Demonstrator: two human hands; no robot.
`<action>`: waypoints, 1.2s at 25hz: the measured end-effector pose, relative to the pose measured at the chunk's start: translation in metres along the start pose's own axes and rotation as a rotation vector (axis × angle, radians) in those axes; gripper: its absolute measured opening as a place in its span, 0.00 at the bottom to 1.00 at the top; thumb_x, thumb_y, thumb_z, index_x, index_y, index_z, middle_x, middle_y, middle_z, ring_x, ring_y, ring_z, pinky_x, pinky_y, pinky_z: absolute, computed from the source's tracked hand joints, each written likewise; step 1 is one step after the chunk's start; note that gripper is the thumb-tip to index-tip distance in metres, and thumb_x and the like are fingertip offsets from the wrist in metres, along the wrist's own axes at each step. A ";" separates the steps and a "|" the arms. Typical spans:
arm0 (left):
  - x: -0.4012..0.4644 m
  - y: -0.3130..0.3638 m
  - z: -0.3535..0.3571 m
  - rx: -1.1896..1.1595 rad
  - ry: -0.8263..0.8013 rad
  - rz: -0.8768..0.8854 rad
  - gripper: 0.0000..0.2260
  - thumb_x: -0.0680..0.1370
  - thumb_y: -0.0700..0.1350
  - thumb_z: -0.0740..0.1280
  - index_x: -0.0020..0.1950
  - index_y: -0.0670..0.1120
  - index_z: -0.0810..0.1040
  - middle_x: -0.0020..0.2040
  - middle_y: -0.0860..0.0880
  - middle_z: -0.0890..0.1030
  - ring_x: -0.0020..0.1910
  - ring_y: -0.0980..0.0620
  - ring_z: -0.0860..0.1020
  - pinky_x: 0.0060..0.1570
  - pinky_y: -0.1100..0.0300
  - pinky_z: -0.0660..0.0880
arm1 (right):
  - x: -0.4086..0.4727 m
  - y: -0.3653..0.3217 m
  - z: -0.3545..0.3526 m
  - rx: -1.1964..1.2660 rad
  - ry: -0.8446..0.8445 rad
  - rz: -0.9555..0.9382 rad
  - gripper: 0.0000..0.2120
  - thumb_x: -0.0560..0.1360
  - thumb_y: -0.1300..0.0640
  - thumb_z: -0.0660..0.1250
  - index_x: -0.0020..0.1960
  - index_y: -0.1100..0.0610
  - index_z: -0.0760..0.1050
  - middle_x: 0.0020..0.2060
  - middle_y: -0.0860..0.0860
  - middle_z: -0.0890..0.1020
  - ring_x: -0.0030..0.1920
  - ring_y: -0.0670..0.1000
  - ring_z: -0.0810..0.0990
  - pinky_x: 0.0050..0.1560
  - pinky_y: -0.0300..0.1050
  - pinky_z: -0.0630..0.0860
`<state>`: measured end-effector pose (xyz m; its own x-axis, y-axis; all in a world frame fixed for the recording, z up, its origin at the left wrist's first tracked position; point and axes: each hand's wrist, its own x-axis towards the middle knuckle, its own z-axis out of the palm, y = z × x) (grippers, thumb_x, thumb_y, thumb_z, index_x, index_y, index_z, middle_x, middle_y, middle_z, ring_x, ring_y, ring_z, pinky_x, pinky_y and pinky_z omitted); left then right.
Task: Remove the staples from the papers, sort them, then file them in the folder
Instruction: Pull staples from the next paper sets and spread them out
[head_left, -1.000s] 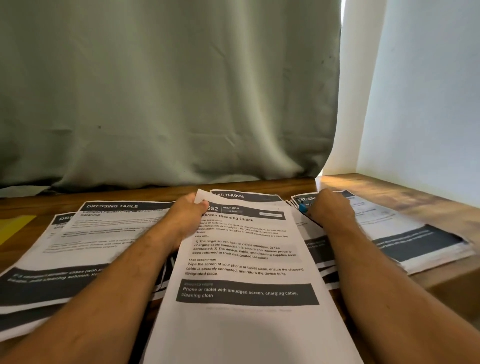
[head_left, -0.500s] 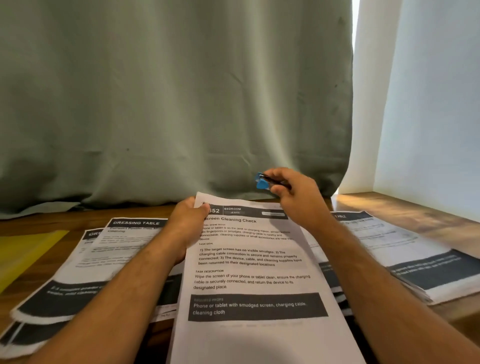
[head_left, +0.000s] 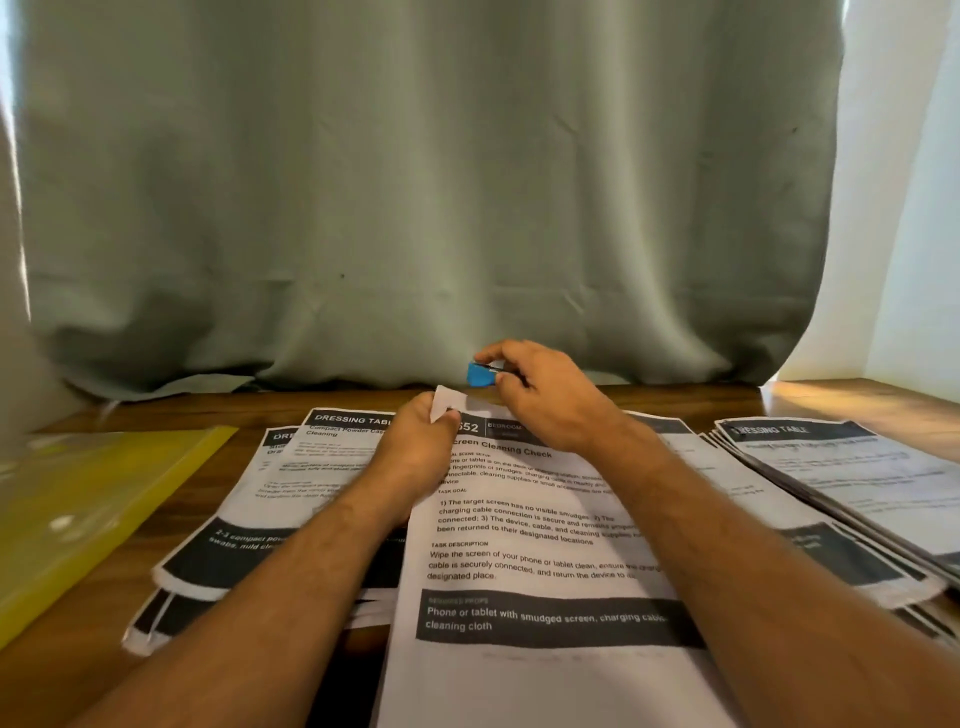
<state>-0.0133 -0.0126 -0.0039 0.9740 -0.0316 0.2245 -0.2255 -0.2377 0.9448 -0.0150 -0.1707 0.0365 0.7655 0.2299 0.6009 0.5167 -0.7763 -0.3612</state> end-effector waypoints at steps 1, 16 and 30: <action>0.001 -0.001 -0.001 0.000 0.000 -0.002 0.07 0.84 0.45 0.61 0.53 0.50 0.79 0.49 0.46 0.85 0.50 0.45 0.84 0.58 0.46 0.79 | -0.002 0.001 0.000 0.025 0.016 0.022 0.17 0.78 0.58 0.63 0.65 0.52 0.75 0.54 0.49 0.79 0.49 0.47 0.77 0.54 0.40 0.74; 0.002 0.005 0.003 -0.041 0.045 0.153 0.09 0.85 0.42 0.59 0.52 0.48 0.79 0.41 0.51 0.82 0.38 0.57 0.79 0.31 0.70 0.73 | -0.010 0.009 0.005 0.012 -0.099 0.048 0.23 0.73 0.58 0.71 0.66 0.44 0.77 0.57 0.44 0.83 0.54 0.44 0.81 0.60 0.45 0.78; 0.008 -0.002 -0.007 0.003 0.094 0.167 0.10 0.83 0.48 0.65 0.48 0.51 0.85 0.39 0.49 0.87 0.41 0.46 0.86 0.48 0.45 0.82 | -0.013 0.007 0.003 -0.176 -0.046 -0.041 0.24 0.75 0.36 0.65 0.65 0.44 0.65 0.55 0.47 0.71 0.55 0.48 0.75 0.55 0.43 0.76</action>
<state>-0.0052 -0.0059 -0.0021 0.9165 0.0196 0.3995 -0.3836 -0.2395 0.8919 -0.0204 -0.1776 0.0243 0.7641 0.2866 0.5780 0.4758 -0.8554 -0.2049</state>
